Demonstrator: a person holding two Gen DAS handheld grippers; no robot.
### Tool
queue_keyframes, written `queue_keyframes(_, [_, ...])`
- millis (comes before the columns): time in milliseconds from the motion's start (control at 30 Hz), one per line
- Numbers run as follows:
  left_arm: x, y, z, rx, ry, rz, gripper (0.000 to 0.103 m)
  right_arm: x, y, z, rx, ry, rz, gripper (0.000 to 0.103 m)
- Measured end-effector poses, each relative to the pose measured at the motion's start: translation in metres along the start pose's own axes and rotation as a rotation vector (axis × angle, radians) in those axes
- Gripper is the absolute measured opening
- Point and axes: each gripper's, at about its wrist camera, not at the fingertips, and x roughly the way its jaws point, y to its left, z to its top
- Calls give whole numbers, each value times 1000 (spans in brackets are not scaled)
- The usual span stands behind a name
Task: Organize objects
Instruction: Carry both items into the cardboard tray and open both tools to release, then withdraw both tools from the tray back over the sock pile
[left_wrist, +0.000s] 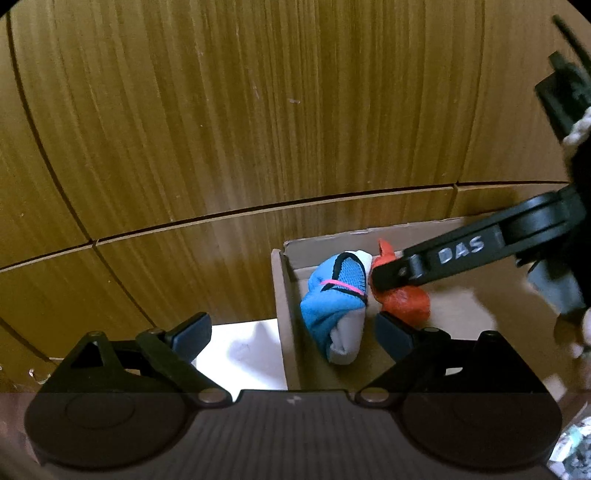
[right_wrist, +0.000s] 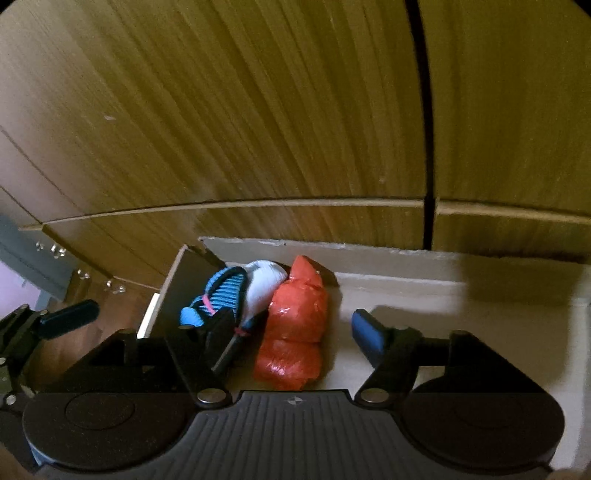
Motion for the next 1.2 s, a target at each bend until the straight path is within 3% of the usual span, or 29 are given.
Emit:
queue_keyframes(133, [-16, 0, 6, -29, -25, -4, 94, -50, 8, -10, -25, -63, 23, 77])
queue_keyframes(200, [-29, 3, 5, -49, -58, -10, 94, -101, 19, -29, -82, -167, 14, 81])
queue_keyframes(267, [-50, 3, -2, -59, -98, -2, 98, -151, 33, -61, -150, -293, 7, 102])
queue_keyframes(300, [-65, 2, -11, -62, -119, 8, 102, -173, 27, -72, -182, -350, 4, 102])
queue_keyframes(367, [-91, -2, -31, -55, -153, 12, 102, -219, 31, -126, -220, -451, -6, 102])
queue_keyframes(400, [-105, -6, -46, -49, -166, 19, 102, -228, 25, -146, -221, -461, 3, 102])
queue_keyframes(533, [-136, -21, -97, -69, -118, 22, 102, -245, -6, -239, -93, -376, 19, 102])
queue_keyframes(633, [-137, -34, -134, -131, -39, -48, 102, -244, -21, -291, -55, -363, -77, 102])
queue_keyframes(733, [-131, -43, -159, -219, 6, -140, 98, -254, -20, -330, -46, -317, -83, 102])
queue_keyframes(833, [-122, -47, -168, -286, 68, -206, 96, -230, -2, -345, -134, -293, -129, 102])
queue_keyframes(867, [-119, -49, -168, -288, 78, -214, 94, -225, 6, -336, -171, -286, -138, 102])
queue_keyframes(967, [-116, -58, -168, -238, 81, -198, 95, -211, 22, -342, -262, -269, -180, 102])
queue_keyframes(1200, [-96, -68, -171, -188, 100, -226, 95, -196, 30, -343, -301, -254, -202, 101])
